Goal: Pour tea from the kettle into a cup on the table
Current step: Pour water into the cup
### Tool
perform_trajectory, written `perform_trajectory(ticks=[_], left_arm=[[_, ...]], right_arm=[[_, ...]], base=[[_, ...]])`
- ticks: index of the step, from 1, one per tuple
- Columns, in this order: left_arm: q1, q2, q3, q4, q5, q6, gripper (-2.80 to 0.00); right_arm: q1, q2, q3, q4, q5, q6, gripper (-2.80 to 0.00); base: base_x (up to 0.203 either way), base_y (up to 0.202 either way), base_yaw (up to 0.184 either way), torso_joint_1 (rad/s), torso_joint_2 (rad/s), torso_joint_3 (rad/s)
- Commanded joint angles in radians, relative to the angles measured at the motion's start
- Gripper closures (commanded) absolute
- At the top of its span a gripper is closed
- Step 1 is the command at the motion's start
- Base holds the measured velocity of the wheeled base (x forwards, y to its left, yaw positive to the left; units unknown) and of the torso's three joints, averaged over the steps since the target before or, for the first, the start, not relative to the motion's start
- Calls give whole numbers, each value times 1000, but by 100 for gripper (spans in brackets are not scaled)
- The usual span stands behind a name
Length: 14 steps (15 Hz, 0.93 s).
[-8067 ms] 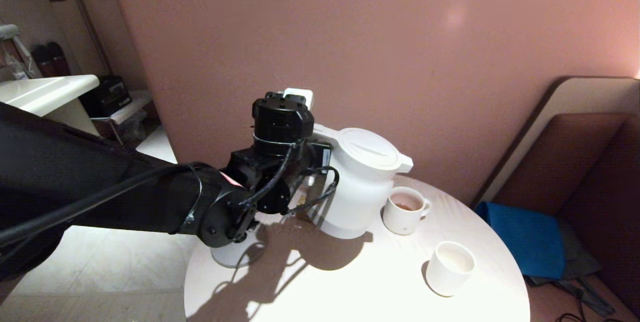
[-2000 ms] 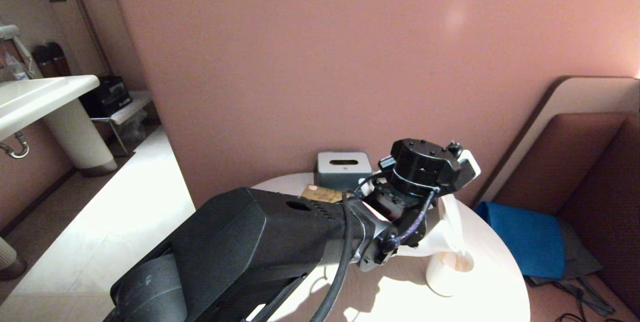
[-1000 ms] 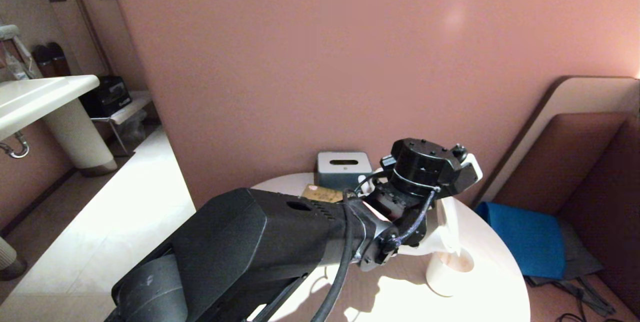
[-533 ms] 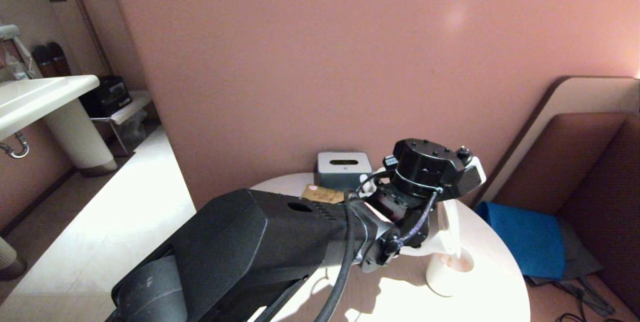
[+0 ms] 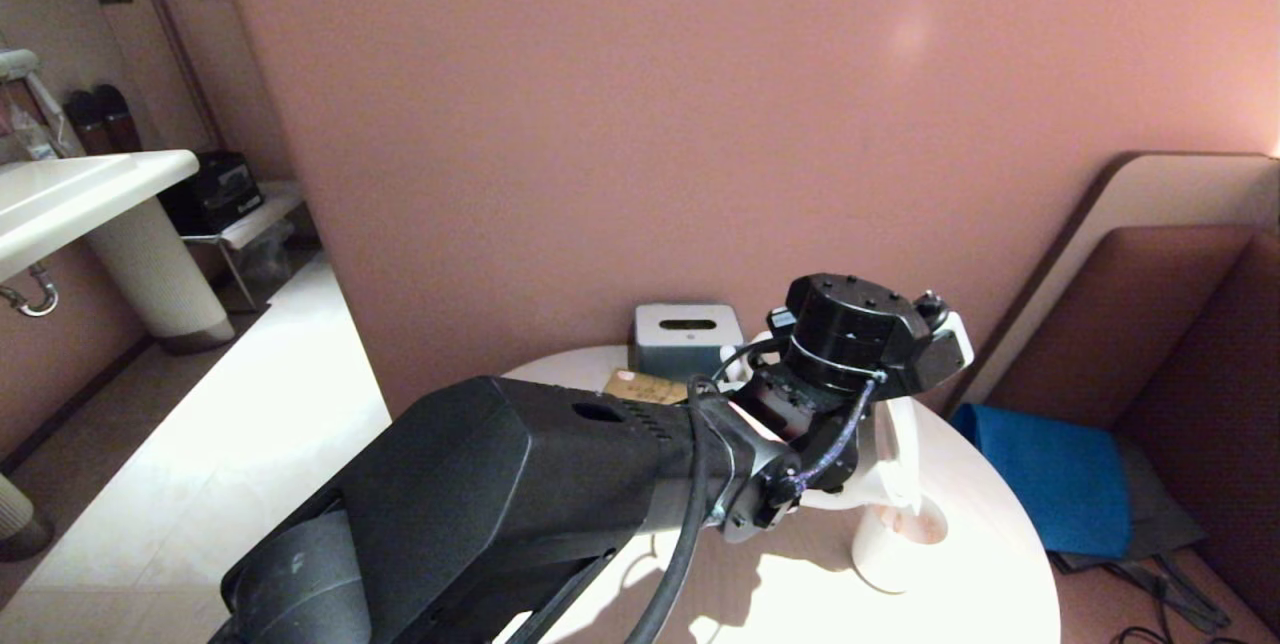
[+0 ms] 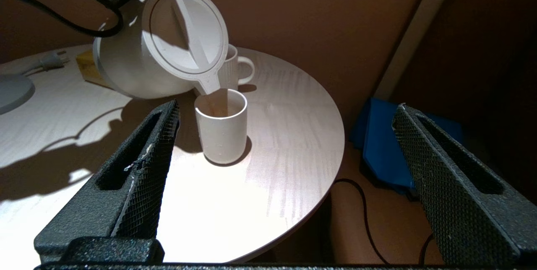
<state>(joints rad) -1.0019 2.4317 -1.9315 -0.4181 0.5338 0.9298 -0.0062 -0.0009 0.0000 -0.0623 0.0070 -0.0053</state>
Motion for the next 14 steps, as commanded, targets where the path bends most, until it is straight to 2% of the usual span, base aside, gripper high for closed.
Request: perform_trajectory(ticks=[1,14], left_arm=[[-1,-6,-1,-2,3,12,0],[-12,-19,-3,-2,3,44,0]], right_arm=[[0,1,0,-1,1,-1,-280],[0,1,0,-1,1,-1,-280]], base=[[0,0,0,0,0,0],[0,0,0,0,0,0]])
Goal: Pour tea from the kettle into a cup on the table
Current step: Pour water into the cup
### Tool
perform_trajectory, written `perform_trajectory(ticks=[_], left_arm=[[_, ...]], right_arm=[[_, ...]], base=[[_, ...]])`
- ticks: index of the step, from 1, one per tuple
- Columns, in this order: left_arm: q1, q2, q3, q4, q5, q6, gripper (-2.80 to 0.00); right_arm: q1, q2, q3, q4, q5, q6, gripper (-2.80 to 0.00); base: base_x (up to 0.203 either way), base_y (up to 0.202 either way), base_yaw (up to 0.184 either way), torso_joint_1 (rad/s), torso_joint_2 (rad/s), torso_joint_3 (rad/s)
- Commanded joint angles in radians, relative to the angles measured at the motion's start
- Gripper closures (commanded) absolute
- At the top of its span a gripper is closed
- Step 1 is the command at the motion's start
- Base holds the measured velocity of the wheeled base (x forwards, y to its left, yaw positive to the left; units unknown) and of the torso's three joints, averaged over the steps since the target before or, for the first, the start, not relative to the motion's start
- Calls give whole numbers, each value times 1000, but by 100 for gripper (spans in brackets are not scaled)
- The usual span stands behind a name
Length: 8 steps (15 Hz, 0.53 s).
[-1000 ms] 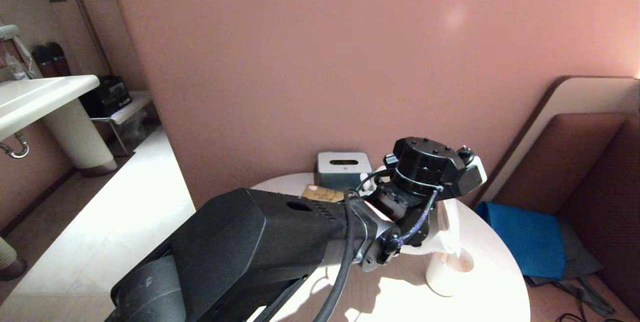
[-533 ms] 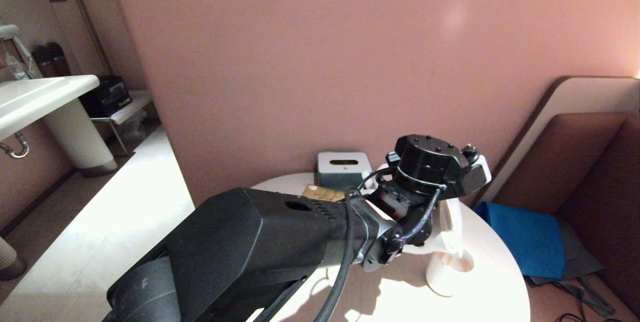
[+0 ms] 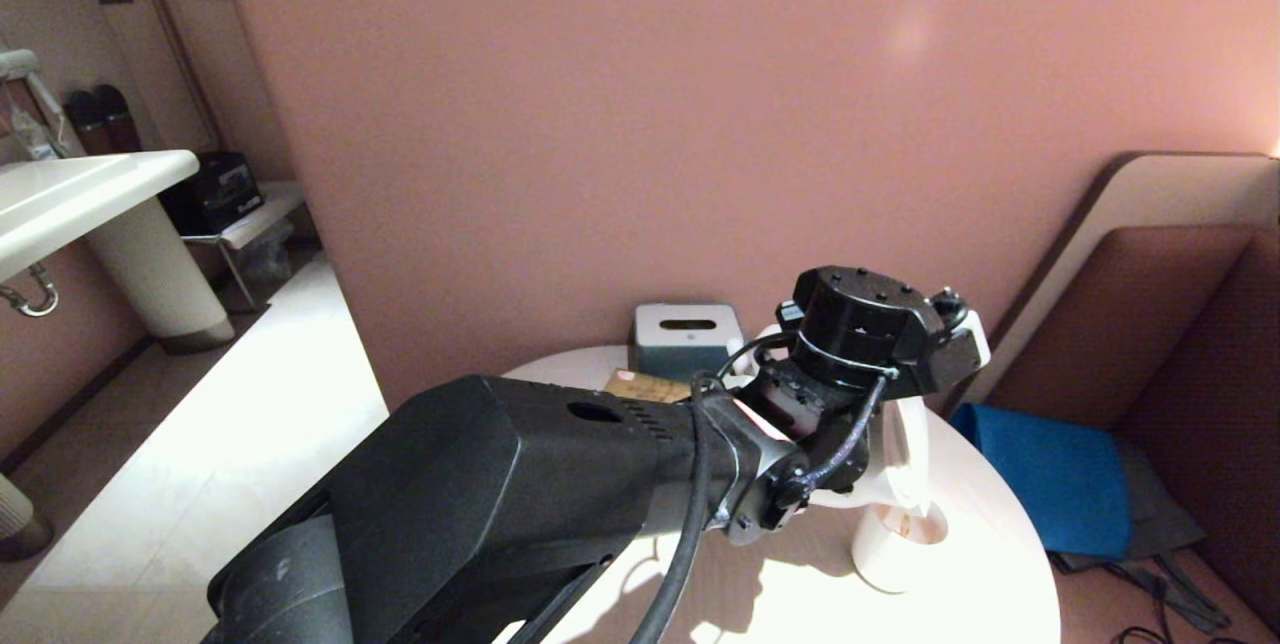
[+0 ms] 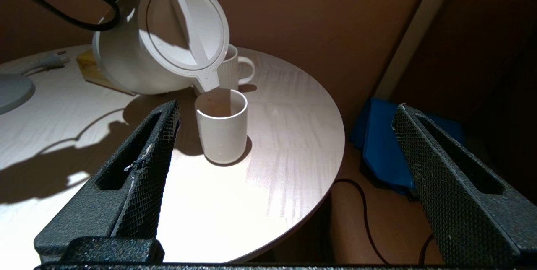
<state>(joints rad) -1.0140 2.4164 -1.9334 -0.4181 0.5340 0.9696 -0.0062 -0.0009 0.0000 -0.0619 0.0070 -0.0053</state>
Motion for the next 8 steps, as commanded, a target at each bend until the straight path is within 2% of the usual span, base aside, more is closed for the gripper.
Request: perform_trajectory(ticks=[1,8], left_arm=[[0,-3,-1,-4,3,11,0],[0,1,-9,-7,3,17,0]], right_arm=[[0,1,0,-1,1,-1,-280],[0,1,0,-1,1,-1,-280]], base=[[0,0,0,0,0,0],[0,0,0,0,0,0]])
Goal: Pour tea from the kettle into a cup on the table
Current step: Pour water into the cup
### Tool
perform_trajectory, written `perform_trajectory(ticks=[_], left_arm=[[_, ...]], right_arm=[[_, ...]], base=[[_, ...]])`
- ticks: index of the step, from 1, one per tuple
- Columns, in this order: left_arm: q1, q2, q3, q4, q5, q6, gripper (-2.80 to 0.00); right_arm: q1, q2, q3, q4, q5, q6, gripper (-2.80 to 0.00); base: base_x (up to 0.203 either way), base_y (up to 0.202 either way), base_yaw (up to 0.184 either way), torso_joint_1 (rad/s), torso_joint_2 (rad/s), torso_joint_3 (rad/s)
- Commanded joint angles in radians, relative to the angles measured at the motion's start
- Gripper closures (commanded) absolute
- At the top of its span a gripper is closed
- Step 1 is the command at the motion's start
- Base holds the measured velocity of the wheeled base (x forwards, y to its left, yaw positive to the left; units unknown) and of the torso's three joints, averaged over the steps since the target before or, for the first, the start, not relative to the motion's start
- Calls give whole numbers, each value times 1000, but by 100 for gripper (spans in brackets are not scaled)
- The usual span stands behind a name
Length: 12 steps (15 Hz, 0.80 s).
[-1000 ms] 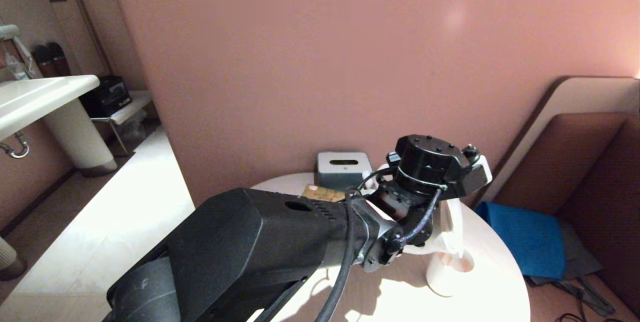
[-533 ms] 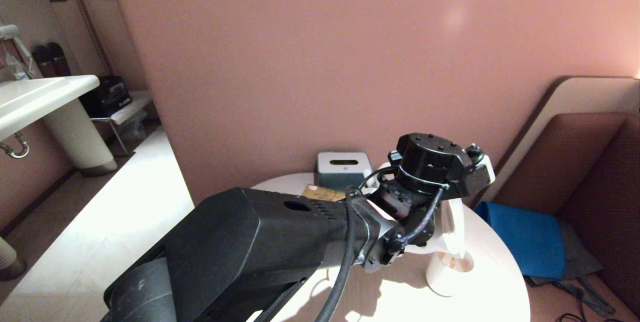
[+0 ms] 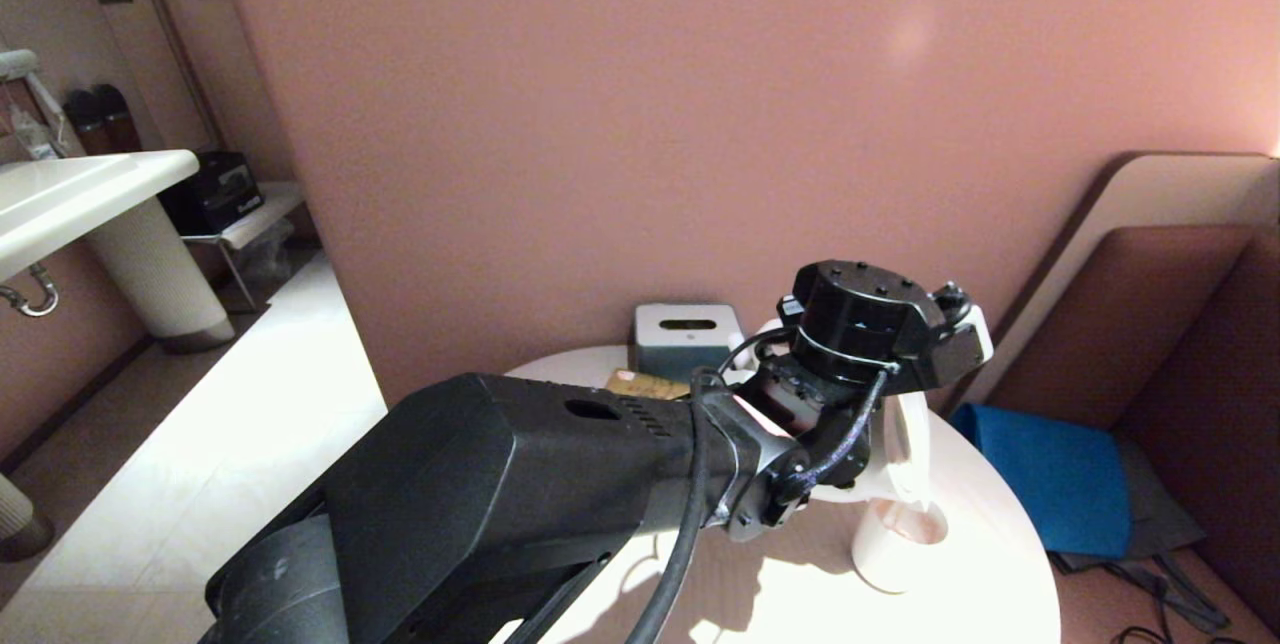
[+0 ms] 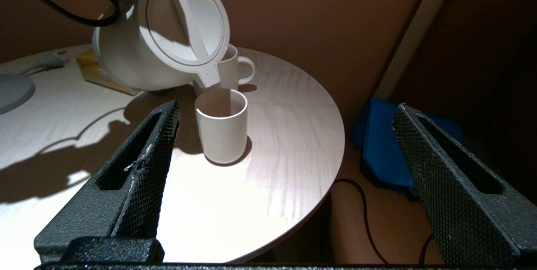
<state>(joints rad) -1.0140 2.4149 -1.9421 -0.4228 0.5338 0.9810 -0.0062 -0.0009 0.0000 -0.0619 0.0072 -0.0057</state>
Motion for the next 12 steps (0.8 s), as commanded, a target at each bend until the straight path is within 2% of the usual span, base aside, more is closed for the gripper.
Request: perform_trajectory(ticks=[1,5,8,12], left_arm=[[0,3,0,-2,3,5,0],[0,21,2,-21,3,-1,0],[3,47,3,-95,13,-8,0],[11,36,5,-94,29,-56,0]], right_arm=[[0,1,0,-1,0,0,-280],[0,1,0,-1,0,0,-280],[0,1,0,-1,0,0,-280],[0,1,0,-1,0,0,-280]], base=[[0,0,0,0,0,0],[0,0,0,0,0,0],[0,0,0,0,0,0],[0,0,0,0,0,0]])
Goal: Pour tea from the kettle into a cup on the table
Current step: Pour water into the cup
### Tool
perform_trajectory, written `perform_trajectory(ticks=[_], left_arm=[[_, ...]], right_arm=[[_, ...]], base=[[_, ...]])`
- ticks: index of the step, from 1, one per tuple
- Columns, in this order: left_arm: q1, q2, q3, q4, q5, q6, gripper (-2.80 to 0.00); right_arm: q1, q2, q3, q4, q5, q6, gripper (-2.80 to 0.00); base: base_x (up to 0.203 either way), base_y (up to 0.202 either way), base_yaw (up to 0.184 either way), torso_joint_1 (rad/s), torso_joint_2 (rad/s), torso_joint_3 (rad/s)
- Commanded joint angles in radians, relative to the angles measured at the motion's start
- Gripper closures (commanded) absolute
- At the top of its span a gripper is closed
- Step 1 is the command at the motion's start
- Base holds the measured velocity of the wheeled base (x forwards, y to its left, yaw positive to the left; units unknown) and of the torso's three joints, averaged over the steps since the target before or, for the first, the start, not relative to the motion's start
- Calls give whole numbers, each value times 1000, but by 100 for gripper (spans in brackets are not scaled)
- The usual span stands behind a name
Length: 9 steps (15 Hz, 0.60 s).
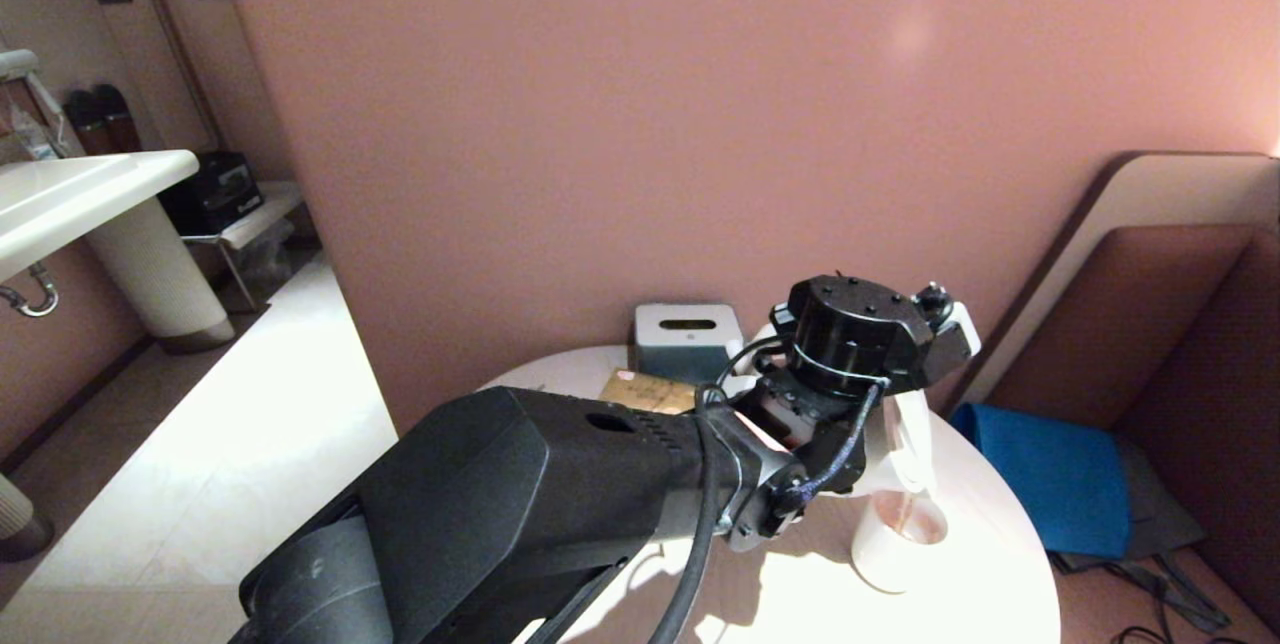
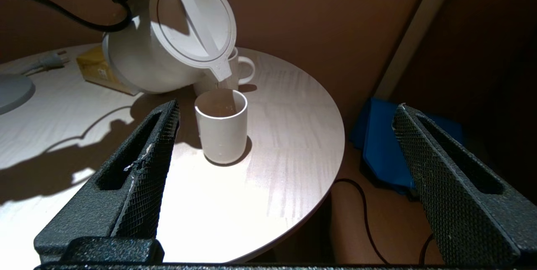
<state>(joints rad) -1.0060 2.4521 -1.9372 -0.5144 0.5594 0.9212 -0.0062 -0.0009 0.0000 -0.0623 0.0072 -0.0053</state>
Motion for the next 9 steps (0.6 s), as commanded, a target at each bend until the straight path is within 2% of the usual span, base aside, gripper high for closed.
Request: perform_trajectory(ticks=[1,9], left_arm=[[5,-5,7,-3,4,-1,0],[6,-65,90,2,27,-7,0]], right_arm=[[0,1,0,-1,0,-1,-280],[0,1,0,-1,0,-1,-280]], base=[[0,0,0,0,0,0],[0,0,0,0,0,0]])
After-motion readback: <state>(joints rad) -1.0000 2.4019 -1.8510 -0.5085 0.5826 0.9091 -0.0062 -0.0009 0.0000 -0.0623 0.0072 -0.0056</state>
